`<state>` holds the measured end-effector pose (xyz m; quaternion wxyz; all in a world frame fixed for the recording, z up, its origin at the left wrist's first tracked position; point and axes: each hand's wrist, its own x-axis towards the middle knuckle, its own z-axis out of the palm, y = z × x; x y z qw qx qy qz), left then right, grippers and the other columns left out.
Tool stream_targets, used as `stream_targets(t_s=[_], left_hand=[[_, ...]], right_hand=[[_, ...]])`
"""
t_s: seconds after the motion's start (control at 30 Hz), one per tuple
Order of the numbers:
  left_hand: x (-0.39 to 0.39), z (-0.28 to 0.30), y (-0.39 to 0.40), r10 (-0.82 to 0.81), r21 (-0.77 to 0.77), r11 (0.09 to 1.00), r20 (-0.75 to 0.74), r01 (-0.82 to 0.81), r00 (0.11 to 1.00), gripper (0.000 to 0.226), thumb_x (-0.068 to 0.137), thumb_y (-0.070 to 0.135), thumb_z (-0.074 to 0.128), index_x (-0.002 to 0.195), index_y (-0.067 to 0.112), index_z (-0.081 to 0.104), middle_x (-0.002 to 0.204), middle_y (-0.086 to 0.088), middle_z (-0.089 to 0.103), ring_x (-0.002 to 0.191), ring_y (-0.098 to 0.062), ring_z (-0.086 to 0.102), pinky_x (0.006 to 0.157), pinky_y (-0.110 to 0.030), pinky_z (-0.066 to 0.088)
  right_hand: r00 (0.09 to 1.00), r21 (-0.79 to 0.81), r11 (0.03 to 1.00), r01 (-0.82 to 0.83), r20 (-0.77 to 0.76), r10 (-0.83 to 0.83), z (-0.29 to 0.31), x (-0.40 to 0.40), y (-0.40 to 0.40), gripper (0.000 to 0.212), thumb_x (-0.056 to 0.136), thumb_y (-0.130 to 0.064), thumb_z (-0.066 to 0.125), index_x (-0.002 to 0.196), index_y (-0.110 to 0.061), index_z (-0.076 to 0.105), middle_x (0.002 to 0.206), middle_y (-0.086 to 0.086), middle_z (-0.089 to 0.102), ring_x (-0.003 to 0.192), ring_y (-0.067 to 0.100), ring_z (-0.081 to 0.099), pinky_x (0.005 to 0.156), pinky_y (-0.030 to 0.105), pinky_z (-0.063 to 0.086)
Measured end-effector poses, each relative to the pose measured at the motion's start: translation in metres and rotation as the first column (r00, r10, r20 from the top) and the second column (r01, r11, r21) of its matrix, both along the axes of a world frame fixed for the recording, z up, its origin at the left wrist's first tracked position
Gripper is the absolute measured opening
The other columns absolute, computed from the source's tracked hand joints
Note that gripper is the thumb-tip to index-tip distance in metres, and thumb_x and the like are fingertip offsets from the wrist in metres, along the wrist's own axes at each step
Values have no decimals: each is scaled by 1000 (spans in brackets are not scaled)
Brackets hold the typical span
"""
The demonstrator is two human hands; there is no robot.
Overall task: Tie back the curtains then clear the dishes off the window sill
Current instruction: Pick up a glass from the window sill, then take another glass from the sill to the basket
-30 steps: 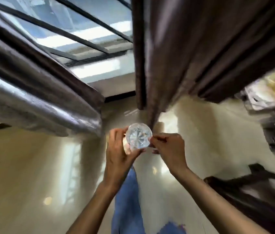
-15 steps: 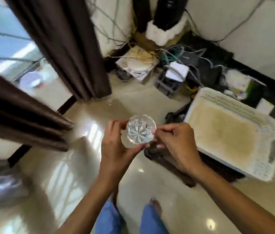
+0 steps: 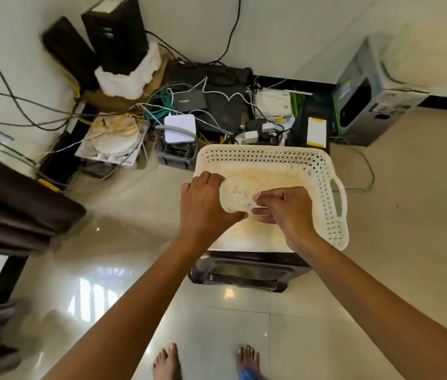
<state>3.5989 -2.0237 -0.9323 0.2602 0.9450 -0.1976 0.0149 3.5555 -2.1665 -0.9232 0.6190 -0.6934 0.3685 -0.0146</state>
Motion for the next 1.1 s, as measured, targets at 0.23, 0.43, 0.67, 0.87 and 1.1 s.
stream_targets(t_s=[0.23, 0.43, 0.67, 0.87, 1.1], left_hand=[[43, -46, -31, 26, 141, 990, -6, -25, 1000, 73, 60, 51, 81, 116, 9, 61, 113, -10, 63, 102, -27, 55, 83, -34, 33], [58, -61, -31, 67, 197, 978, -17, -62, 998, 71, 63, 48, 81, 117, 7, 59, 114, -12, 62, 104, -29, 53, 84, -35, 32], [64, -65, -32, 44, 295, 955, -31, -33, 999, 70, 73, 49, 73, 125, 7, 51, 122, -12, 54, 110, -28, 49, 90, -34, 32], [52, -56, -24, 37, 346, 938, -9, -32, 999, 76, 79, 47, 68, 135, 5, 41, 130, -13, 49, 113, -29, 46, 92, -36, 33], [-11, -25, 38, 289, -37, 957, 105, -287, 952, 48, 86, 35, 54, 124, 5, 54, 120, -15, 59, 109, -30, 54, 94, -36, 37]], right_hand=[[995, 22, 996, 89, -46, -88, -44, 43, -19, 10, 79, -5, 74, 85, 2, 71, 80, 19, 70, 61, 25, 69, 48, 23, 55], [998, 3, 999, 49, -51, -49, -66, 65, -14, 14, 80, -6, 73, 91, 2, 71, 80, 16, 70, 61, 23, 69, 48, 23, 56], [997, -82, 995, 55, -41, -58, -83, 69, -10, 19, 80, -13, 75, 96, -2, 73, 85, 13, 73, 70, 22, 72, 65, 36, 60], [970, -501, 831, -243, -135, 202, -75, 59, -8, 36, 91, -34, 60, 120, -12, 65, 116, 5, 68, 106, 19, 64, 87, 31, 51], [817, -849, 403, -342, -57, 574, -34, 39, 42, 40, 97, -23, 52, 135, -10, 51, 142, 7, 49, 130, 23, 47, 104, 30, 36]])
